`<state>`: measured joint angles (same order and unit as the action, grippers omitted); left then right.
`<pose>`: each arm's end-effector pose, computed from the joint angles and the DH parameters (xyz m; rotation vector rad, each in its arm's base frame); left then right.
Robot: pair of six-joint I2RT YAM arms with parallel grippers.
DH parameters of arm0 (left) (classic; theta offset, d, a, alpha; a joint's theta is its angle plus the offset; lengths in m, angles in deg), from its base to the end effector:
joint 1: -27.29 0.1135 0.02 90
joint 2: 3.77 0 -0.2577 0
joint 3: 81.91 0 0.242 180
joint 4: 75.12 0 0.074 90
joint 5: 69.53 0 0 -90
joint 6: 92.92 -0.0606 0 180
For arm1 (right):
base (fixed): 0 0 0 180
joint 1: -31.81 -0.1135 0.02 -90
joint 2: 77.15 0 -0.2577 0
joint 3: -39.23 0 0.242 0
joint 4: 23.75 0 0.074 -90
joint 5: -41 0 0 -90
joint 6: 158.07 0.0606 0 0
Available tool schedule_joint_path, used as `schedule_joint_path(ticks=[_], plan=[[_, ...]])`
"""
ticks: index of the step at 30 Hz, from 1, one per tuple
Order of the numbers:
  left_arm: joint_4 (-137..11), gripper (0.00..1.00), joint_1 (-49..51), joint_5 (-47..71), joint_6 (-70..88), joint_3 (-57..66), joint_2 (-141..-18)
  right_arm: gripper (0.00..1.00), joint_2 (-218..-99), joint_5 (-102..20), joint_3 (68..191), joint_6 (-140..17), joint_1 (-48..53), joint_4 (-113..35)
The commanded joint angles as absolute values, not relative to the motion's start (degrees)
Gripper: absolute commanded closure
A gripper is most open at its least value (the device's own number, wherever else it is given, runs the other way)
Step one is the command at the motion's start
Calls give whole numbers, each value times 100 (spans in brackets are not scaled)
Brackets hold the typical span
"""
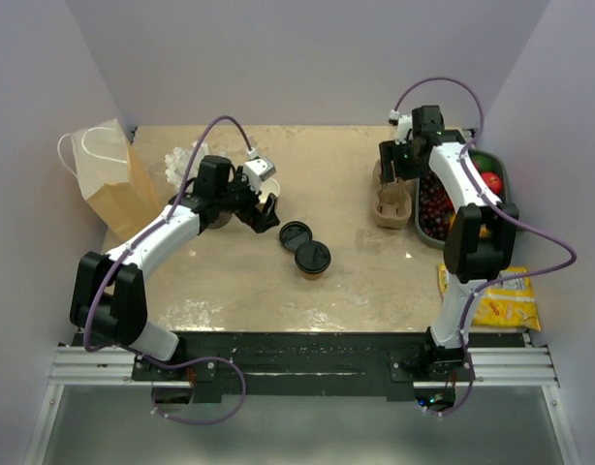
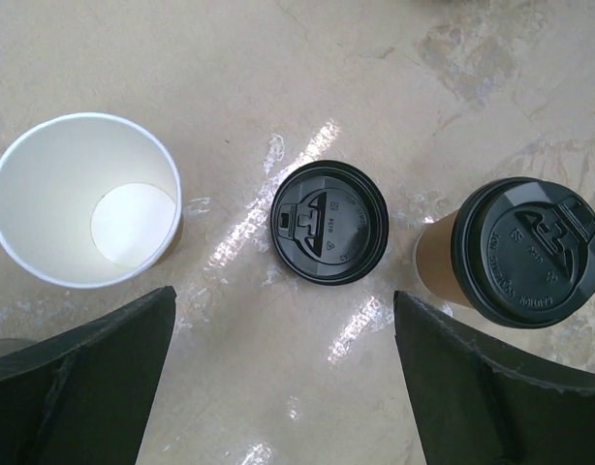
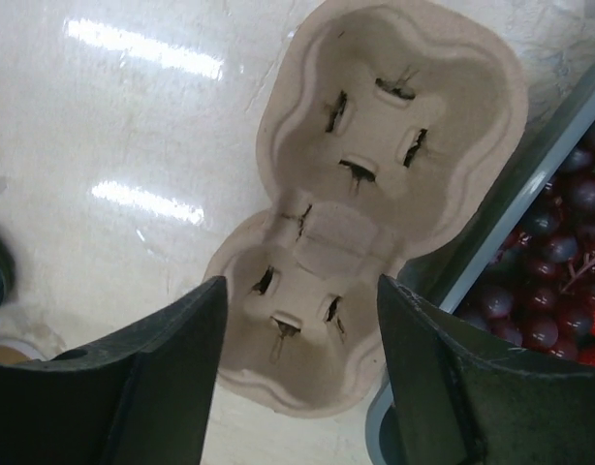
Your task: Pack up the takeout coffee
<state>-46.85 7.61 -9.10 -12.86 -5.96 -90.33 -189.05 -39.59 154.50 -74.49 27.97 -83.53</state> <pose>0.3110 -0.1430 0.2466 0.8348 2.0658 -0.6711 0.4301 0.0388 0.2554 -0.2906 2.5300 0.1922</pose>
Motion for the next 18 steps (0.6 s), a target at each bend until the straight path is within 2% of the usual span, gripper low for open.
schedule_joint_path(ticks=[1,2,5,18], plan=[[-4978,2,786,-827,-1127,-630,-8832,36,-19061,-4240,15764,-7036,2803,-8073],[-4978,2,795,-819,-1101,-639,-8823,40,-19088,-4249,15773,-7027,2794,-8082],[-4995,2,795,-801,-1066,-647,-8805,41,-19176,-4319,15799,-6966,2794,-8099],[-5004,2,839,-722,-1048,-630,-8884,39,-19378,-4460,15720,-6851,2794,-8170]])
